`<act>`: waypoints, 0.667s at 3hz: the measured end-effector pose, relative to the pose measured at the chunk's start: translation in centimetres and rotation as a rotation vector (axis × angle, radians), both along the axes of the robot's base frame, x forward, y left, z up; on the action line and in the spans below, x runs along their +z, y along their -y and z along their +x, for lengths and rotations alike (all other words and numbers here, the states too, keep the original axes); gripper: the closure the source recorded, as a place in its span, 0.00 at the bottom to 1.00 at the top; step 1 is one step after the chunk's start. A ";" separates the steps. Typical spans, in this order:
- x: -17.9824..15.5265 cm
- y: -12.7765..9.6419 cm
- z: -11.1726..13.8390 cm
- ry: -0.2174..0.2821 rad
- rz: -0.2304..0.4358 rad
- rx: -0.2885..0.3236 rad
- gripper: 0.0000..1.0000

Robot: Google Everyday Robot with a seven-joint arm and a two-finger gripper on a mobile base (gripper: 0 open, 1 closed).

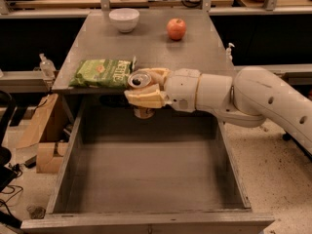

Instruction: Place orange can into top drawer

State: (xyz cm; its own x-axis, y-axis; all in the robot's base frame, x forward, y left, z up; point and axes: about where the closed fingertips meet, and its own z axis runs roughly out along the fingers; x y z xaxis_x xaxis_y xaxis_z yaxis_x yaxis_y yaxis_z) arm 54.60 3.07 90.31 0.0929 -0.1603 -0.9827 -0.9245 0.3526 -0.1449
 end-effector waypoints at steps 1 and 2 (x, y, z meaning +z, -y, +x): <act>-5.2 -1.4 0.2 -0.083 -0.004 0.008 1.00; -12.2 -4.2 0.1 -0.177 -0.008 0.036 1.00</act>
Offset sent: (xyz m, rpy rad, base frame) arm 0.0016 0.0729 -0.2122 -0.0095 0.2979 0.0612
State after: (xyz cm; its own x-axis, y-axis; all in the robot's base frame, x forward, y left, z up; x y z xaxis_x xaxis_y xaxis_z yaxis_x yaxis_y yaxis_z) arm 54.70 7.27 78.12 -0.0755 -0.1675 -0.9830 -0.9477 0.3187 0.0185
